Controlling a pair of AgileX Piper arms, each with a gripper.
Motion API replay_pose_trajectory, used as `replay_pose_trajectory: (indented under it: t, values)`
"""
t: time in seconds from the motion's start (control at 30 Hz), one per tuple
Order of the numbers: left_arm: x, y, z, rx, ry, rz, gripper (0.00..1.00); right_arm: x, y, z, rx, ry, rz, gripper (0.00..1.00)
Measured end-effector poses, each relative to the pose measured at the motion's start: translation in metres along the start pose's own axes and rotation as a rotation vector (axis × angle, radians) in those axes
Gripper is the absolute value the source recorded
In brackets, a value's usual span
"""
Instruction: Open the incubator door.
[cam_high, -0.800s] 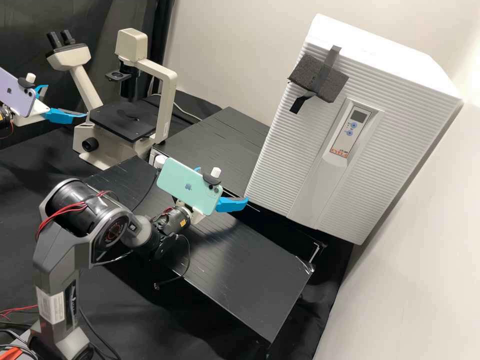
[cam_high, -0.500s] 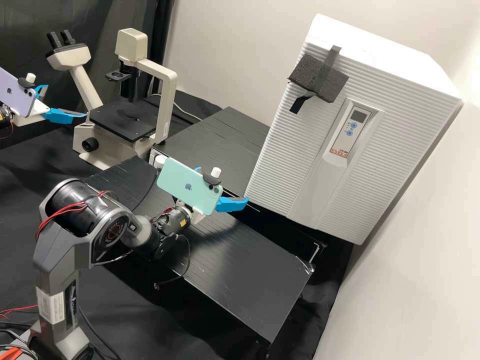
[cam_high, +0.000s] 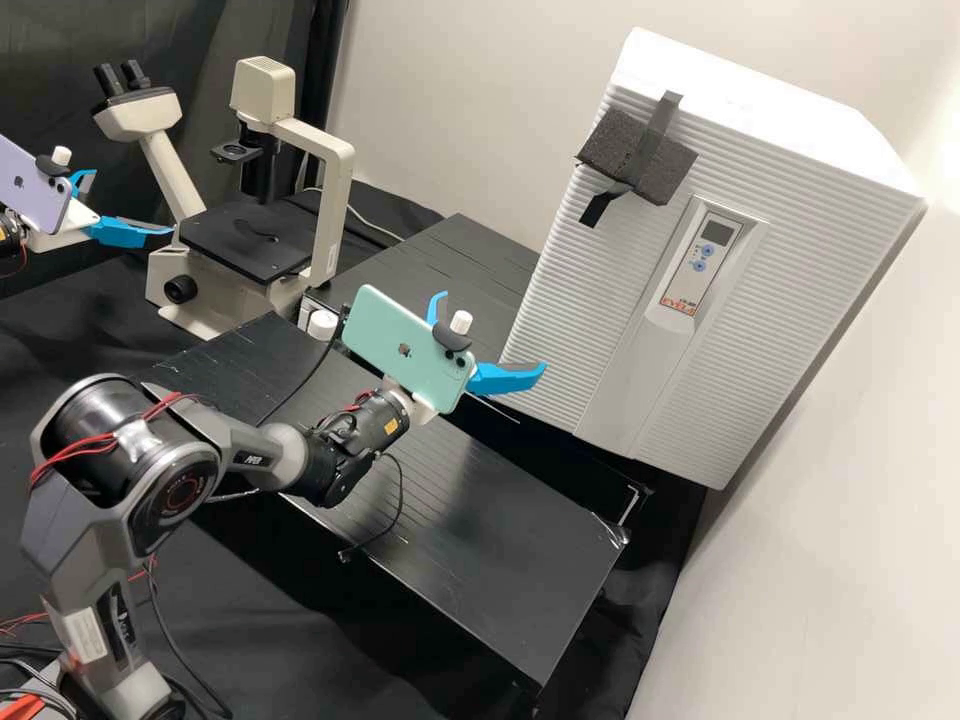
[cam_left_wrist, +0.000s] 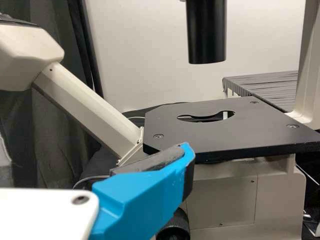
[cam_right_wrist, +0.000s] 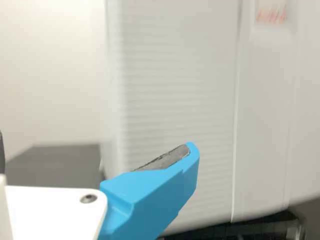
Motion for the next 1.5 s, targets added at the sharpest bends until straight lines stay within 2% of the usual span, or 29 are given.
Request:
replay_pose_trajectory:
  t: [0.07,0.17,0.3,0.43,0.63,0.77,0.83,0.97,1.17,1.4,1.43,1.5]
  values:
    - [0.000,0.000,0.000,0.000,0.000,0.000,1.00,0.006,0.008,-0.006,0.008,0.000,0.026,1.00]
    - [0.000,0.000,0.000,0.000,0.000,0.000,1.00,0.015,0.019,-0.013,-0.012,-0.034,0.074,1.00]
    - [0.000,0.000,0.000,0.000,0.000,0.000,1.00,0.024,0.030,-0.026,-0.013,-0.111,0.149,1.00]
    - [0.000,0.000,0.000,0.000,0.000,0.000,1.00,0.031,0.033,-0.043,-0.038,-0.133,0.191,1.00]
    - [0.000,0.000,0.000,0.000,0.000,0.000,1.00,0.040,0.036,-0.066,-0.084,-0.123,0.201,1.00]
    - [0.000,0.000,0.000,0.000,0.000,0.000,1.00,0.044,0.039,-0.074,-0.100,-0.125,0.203,1.00]
    - [0.000,0.000,0.000,0.000,0.000,0.000,1.00,0.045,0.042,-0.076,-0.104,-0.130,0.214,1.00]
    - [0.000,0.000,0.000,0.000,0.000,0.000,1.00,0.046,0.044,-0.076,-0.091,-0.144,0.224,1.00]
    - [0.000,0.000,0.000,0.000,0.000,0.000,1.00,0.048,0.044,-0.071,-0.098,-0.160,0.226,1.00]
    - [0.000,0.000,0.000,0.000,0.000,0.000,1.00,0.052,0.041,-0.064,-0.101,-0.183,0.197,1.00]
    - [0.000,0.000,0.000,0.000,0.000,0.000,1.00,0.052,0.042,-0.064,-0.100,-0.184,0.192,0.00]
    - [0.000,0.000,0.000,0.000,0.000,0.000,1.00,0.053,0.043,-0.064,-0.098,-0.185,0.188,0.00]
